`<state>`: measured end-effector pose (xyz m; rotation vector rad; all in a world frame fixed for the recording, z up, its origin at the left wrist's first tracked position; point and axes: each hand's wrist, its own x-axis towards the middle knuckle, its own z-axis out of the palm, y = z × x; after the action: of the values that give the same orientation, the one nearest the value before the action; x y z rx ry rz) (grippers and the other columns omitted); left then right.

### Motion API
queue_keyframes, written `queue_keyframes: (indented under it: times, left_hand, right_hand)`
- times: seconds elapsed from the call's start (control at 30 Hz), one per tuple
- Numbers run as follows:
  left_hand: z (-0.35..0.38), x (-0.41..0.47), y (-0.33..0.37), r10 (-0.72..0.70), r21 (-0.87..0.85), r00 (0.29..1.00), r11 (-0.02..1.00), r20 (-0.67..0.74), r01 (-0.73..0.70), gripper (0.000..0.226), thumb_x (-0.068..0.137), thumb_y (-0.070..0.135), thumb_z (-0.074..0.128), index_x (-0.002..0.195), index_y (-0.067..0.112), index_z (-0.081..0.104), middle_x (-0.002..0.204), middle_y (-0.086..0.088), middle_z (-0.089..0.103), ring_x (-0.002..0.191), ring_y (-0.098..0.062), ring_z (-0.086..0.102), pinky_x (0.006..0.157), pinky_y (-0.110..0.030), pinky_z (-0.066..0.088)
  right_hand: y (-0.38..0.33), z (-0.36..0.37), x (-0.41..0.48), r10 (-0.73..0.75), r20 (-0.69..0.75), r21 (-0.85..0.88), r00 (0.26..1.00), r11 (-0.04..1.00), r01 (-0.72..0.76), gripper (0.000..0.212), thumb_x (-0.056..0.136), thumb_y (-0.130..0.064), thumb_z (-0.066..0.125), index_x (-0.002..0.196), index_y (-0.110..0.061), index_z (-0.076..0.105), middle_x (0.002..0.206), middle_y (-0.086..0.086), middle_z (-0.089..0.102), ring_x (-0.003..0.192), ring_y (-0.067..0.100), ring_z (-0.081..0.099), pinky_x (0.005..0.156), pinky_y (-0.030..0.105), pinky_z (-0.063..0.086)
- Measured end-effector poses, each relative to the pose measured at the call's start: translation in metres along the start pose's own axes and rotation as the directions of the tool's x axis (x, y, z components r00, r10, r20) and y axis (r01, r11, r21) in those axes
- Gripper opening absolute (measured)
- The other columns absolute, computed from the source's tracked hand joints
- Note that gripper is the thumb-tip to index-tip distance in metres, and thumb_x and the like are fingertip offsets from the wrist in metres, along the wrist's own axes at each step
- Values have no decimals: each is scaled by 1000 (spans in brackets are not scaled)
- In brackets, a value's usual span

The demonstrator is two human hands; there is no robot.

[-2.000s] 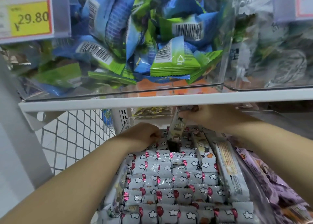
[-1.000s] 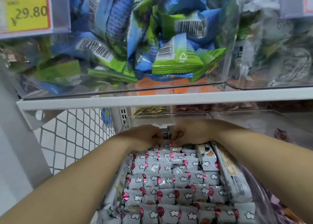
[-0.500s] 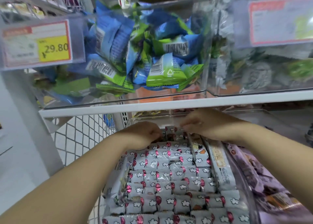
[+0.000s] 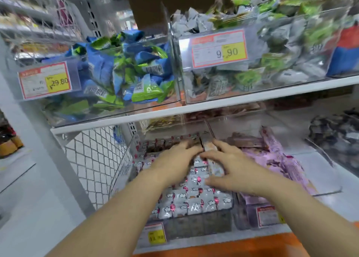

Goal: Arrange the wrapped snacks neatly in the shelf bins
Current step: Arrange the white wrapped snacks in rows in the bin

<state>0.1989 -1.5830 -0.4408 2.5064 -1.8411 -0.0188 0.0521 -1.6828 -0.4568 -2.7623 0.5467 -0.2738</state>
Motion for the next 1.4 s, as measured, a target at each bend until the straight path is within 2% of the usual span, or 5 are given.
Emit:
queue_keyframes:
  times: [0.27, 0.67, 0.93, 1.13, 1.4]
  left_hand:
    - [-14, 14, -5, 139, 319, 990, 940, -35, -120, 49, 92, 14, 46, 129, 41, 29, 138, 0, 37, 107, -29, 53, 75, -37, 50]
    - [-15, 12, -5, 355, 390, 935, 862, -5, -325, 35, 92, 16, 50, 126, 26, 46, 136, 7, 50, 112, -23, 56, 78, -39, 53]
    - [-27, 14, 5, 257, 521, 966, 821, 29, -234, 55, 92, 2, 42, 138, 31, 35, 143, 5, 33, 112, -24, 52, 76, -32, 43]
    - [-29, 6, -9, 185, 298, 975, 944, -122, -142, 41, 95, 36, 45, 134, 32, 37, 140, 9, 44, 117, -17, 52, 91, -31, 48]
    - [-31, -22, -10, -129, -79, 875, 991, -467, 104, 40, 86, 47, 50, 114, 20, 57, 84, 2, 67, 74, -15, 62, 70, -34, 54]
  right_hand:
    - [17, 1, 3, 11, -190, 263, 982, 964, 40, 38, 77, -23, 65, 114, -31, 58, 128, -8, 44, 116, 16, 49, 98, 34, 41]
    - [17, 5, 4, 59, -175, 344, 983, 939, 5, 53, 80, -34, 69, 129, -31, 51, 136, -10, 41, 123, 10, 44, 103, 28, 37]
    - [13, 8, 14, 181, -316, 374, 931, 926, -53, 41, 84, -25, 63, 124, -32, 56, 123, -6, 52, 110, 14, 52, 90, 24, 41]
    - [13, 6, 18, 170, -263, 485, 950, 874, -22, 52, 83, -22, 63, 132, -31, 49, 127, -1, 48, 117, 16, 46, 94, 25, 39]
    - [6, 6, 18, 136, -229, 371, 964, 928, -43, 59, 82, -28, 67, 136, -31, 44, 135, 3, 45, 128, 22, 36, 104, 35, 37]
